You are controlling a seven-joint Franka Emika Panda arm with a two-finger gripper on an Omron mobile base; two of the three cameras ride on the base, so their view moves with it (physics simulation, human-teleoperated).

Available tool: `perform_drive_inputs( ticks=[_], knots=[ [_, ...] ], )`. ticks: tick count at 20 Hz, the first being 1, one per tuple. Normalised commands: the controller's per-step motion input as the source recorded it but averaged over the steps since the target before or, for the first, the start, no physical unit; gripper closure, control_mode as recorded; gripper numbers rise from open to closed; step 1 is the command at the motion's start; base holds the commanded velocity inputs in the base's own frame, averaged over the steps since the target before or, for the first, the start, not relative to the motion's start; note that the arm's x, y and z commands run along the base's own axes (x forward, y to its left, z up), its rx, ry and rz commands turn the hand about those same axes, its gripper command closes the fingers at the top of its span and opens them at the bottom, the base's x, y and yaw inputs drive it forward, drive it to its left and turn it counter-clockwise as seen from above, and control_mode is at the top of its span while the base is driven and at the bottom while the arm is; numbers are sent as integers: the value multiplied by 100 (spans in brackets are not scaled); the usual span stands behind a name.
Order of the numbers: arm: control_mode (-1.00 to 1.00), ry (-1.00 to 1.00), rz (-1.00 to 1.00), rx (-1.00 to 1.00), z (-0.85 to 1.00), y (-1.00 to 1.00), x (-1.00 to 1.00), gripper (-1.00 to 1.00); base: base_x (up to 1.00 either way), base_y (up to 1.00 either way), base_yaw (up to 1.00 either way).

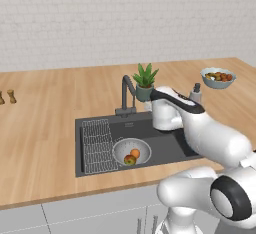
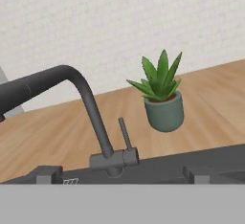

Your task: Put the colander in the sink, put the apple, tangerine in the colander, and turn on the sink faucet and pour water over the colander.

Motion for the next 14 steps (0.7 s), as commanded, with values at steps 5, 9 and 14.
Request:
perform_drive_inputs(
  ticks=[5, 9, 14],
  knots=[
    [-100, 0, 0, 3, 0, -2, 1, -100, 0, 0, 0],
    [-100, -2, 0, 1, -1, -3, 2, -100, 0, 0, 0],
    [-100, -7, 0, 3, -15, -12, 6, -100, 0, 0, 0]
  ],
)
